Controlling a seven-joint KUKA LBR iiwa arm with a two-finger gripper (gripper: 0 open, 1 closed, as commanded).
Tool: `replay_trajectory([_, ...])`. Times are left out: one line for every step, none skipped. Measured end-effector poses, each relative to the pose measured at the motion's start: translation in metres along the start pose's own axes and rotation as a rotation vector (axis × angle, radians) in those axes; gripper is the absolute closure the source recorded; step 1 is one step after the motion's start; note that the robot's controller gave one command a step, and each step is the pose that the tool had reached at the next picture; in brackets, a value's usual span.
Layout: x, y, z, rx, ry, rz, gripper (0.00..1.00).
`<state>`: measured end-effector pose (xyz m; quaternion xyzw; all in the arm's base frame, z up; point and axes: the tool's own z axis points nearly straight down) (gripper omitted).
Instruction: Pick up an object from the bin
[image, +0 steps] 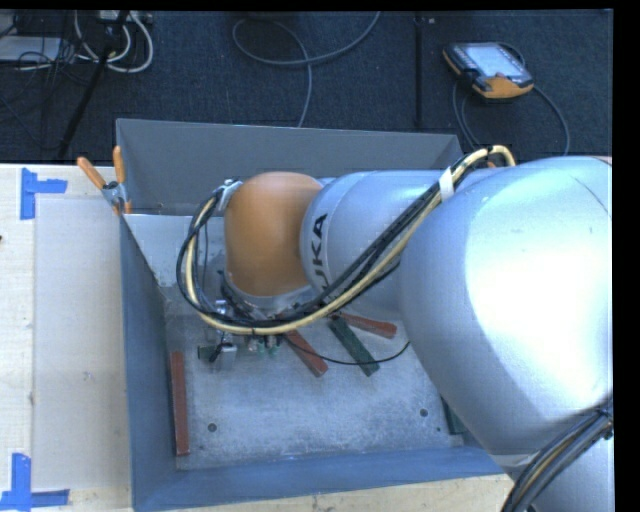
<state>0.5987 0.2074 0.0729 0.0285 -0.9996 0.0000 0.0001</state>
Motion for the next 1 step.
replay_trajectory([-0.0011, -0.0072, -0.1456, -0.001, -0.003, 0.018, 1.00])
